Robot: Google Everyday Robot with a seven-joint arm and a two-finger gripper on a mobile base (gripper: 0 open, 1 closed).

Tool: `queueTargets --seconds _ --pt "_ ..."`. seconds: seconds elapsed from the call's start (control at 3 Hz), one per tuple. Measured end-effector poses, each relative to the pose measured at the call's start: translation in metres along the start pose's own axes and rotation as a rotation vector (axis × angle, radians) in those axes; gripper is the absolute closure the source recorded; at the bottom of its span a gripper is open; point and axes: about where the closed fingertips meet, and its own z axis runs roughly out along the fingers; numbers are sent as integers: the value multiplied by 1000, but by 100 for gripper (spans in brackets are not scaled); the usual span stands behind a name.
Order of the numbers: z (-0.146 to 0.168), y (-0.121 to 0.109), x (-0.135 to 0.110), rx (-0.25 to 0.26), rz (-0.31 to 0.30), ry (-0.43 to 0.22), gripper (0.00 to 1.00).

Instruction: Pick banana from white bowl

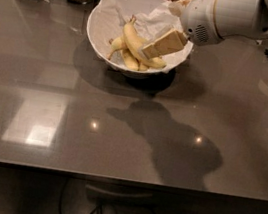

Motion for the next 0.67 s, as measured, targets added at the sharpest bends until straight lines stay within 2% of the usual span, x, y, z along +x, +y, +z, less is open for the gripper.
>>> queueTargets --seconds 0.33,0.67 --pt "26 -2 3 1 -5 6 34" --pt "43 -3 11 -4 2 20 33"
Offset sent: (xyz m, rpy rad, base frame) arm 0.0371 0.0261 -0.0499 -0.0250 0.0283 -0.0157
